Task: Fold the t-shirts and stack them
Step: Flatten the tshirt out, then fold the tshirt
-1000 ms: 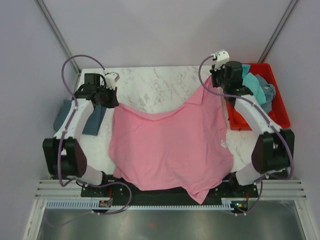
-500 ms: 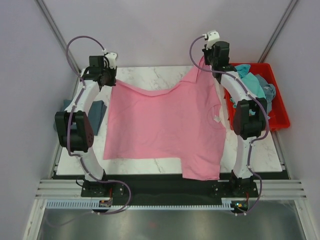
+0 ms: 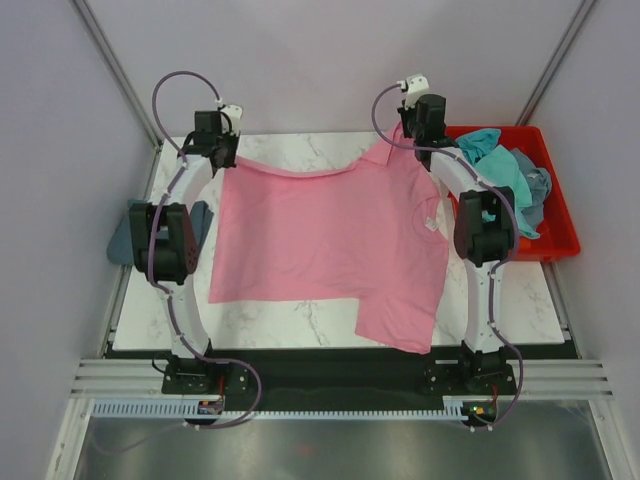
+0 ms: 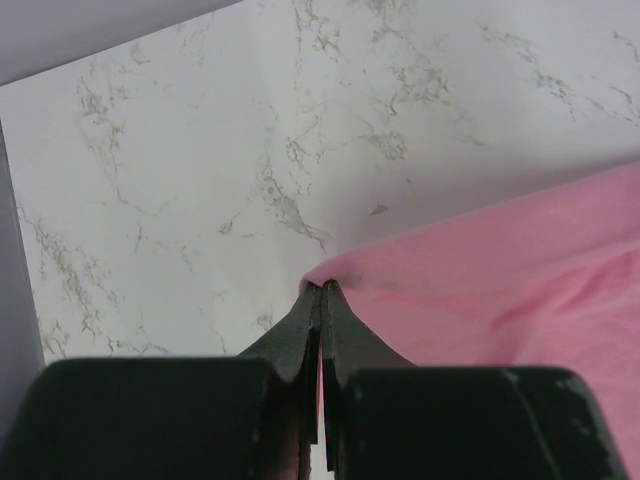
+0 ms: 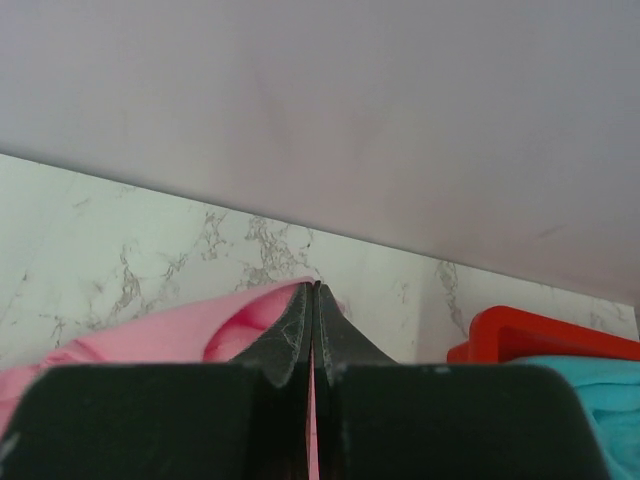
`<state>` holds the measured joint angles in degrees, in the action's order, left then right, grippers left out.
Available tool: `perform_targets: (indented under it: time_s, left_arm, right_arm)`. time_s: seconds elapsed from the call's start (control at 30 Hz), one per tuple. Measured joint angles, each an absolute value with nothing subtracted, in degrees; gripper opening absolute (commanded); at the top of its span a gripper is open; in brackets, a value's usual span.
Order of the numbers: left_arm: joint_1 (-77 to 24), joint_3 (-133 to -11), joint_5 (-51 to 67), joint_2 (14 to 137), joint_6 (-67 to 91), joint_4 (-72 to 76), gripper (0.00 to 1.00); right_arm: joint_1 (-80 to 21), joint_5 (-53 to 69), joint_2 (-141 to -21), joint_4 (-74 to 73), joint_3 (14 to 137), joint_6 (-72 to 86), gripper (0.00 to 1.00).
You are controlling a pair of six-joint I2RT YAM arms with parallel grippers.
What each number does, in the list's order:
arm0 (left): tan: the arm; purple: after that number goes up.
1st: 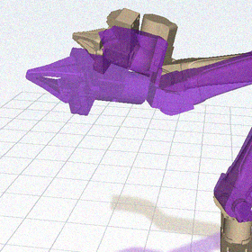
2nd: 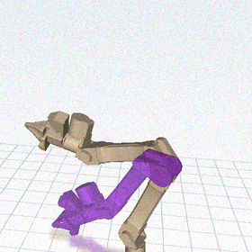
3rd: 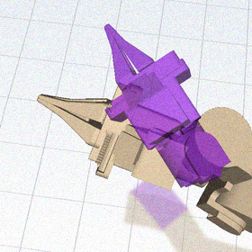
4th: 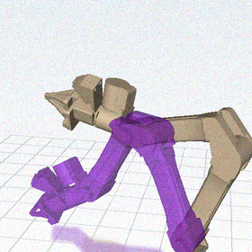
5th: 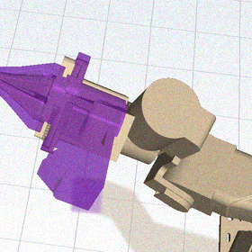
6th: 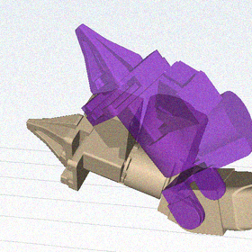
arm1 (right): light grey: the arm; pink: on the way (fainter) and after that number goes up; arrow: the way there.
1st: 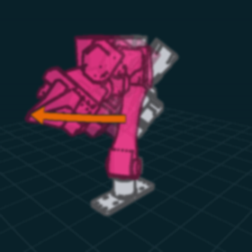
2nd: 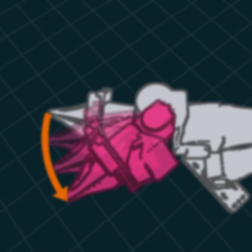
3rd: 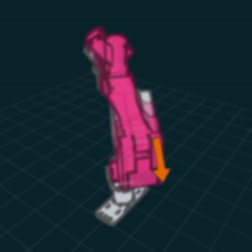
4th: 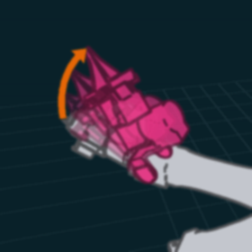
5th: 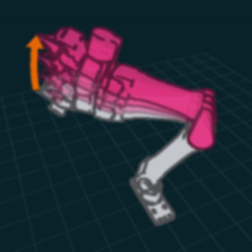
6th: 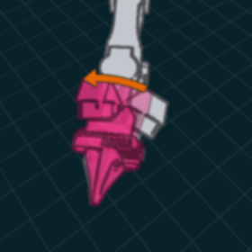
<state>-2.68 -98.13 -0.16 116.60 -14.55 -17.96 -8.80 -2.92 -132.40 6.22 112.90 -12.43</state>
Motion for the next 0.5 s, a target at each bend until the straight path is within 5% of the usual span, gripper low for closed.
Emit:
perform_targets:
  time_s: [0.5]
  left_arm:
    - [-0.4,-109.4,-2.9,124.2,-15.7,-18.0,0.02]
  right_arm:
    - [-6.9,-3.6,-132.1,6.5,111.8,-13.8,0.0]
